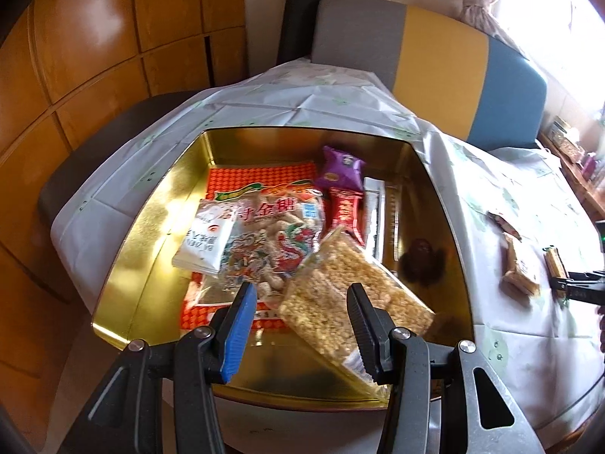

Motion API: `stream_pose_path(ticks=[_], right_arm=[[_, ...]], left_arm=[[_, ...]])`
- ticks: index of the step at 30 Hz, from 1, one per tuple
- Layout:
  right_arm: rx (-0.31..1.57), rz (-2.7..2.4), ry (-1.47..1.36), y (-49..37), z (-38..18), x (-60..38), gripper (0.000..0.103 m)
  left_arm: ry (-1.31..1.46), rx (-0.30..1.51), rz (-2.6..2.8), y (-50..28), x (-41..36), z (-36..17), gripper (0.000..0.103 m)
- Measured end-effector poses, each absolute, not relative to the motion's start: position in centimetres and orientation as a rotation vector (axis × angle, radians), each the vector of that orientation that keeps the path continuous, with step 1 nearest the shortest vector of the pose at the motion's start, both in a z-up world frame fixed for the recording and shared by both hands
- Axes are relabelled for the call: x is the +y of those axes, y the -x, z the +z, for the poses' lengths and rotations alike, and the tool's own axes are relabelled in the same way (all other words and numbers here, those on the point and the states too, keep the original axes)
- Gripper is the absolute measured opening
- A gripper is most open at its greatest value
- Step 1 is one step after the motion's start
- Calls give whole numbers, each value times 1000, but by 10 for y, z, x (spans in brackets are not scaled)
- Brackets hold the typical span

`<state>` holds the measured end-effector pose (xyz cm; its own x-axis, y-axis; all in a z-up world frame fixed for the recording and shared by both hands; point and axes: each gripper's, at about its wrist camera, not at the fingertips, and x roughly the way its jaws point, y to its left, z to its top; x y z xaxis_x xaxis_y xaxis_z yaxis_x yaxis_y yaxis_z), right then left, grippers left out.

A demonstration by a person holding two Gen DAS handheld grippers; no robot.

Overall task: Organize snacks
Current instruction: 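Hold the saltine cracker packet closed in the right gripper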

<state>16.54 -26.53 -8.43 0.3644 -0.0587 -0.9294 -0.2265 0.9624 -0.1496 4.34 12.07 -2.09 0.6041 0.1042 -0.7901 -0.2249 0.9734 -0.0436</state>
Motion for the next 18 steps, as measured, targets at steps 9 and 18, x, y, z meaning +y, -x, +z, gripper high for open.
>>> stream_pose_path(ticks=[9,18], right_arm=[[1206,104,203,-177,-78,-274,48],[1212,131,160,-180,-79,-273,48]], left_arm=[[116,921,155,-44,107,-22,50],[120,920,183,-39,114,-22,59]])
